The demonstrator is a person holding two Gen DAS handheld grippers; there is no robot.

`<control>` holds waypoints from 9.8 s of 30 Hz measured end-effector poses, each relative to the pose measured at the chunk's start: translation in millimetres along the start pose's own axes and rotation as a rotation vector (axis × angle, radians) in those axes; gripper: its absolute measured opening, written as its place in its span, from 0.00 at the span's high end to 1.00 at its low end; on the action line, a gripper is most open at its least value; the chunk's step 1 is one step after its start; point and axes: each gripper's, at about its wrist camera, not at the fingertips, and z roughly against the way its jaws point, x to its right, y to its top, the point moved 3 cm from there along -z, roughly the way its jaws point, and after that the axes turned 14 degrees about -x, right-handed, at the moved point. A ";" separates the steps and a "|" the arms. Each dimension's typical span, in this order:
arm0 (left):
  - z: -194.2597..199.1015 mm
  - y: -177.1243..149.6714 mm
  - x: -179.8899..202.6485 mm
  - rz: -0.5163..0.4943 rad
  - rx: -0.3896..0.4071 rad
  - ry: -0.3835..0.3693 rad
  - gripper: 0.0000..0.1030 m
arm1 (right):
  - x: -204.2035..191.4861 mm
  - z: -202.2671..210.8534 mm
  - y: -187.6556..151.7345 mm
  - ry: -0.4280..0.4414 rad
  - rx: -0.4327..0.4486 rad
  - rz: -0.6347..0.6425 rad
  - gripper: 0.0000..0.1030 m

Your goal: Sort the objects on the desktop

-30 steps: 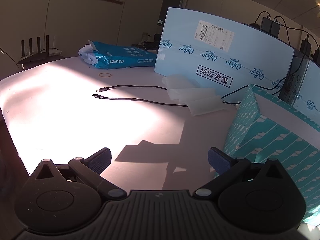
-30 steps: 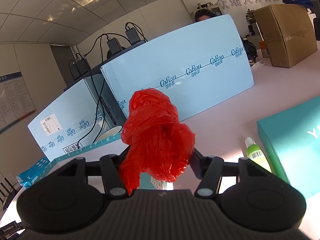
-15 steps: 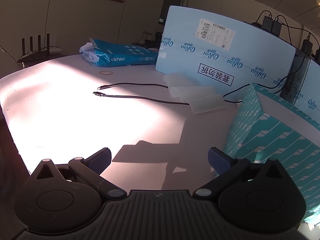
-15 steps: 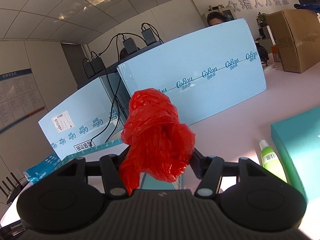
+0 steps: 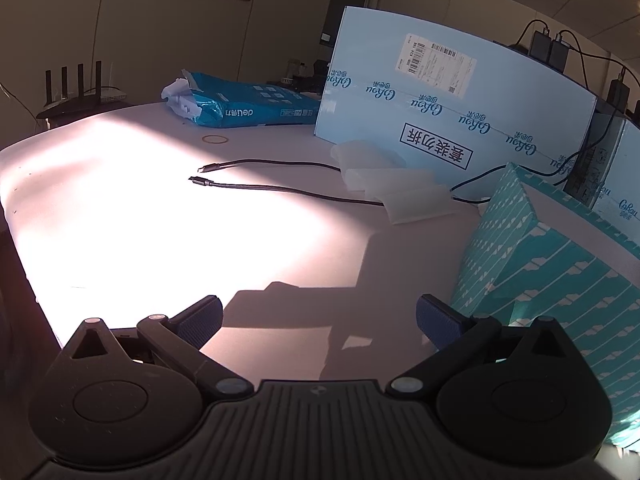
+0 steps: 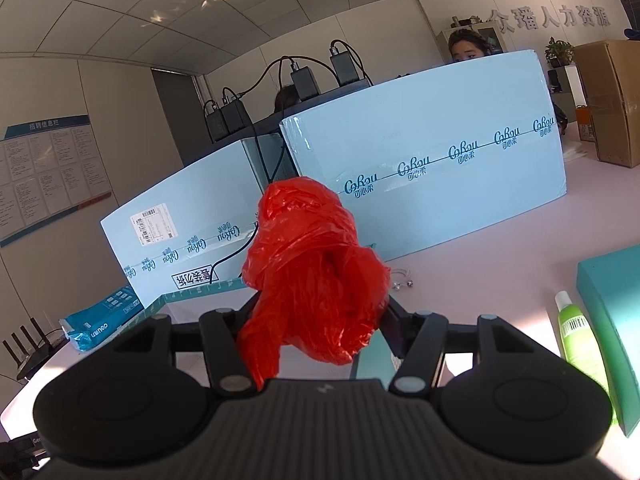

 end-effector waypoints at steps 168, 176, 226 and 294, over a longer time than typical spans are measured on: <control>20.9 16.2 16.1 -0.029 0.045 0.127 0.00 | -33.9 15.1 -5.7 0.026 0.107 0.057 0.00; 43.1 25.1 9.7 0.079 0.116 0.093 0.00 | -6.3 52.9 -15.8 0.006 0.198 0.007 0.00; 43.7 36.1 38.8 0.325 0.396 -0.061 0.00 | 118.3 27.7 -53.5 -0.158 0.395 -0.284 0.00; 67.9 35.9 38.2 -0.067 0.240 0.041 0.00 | -72.4 -6.1 16.1 0.429 0.013 -0.069 0.00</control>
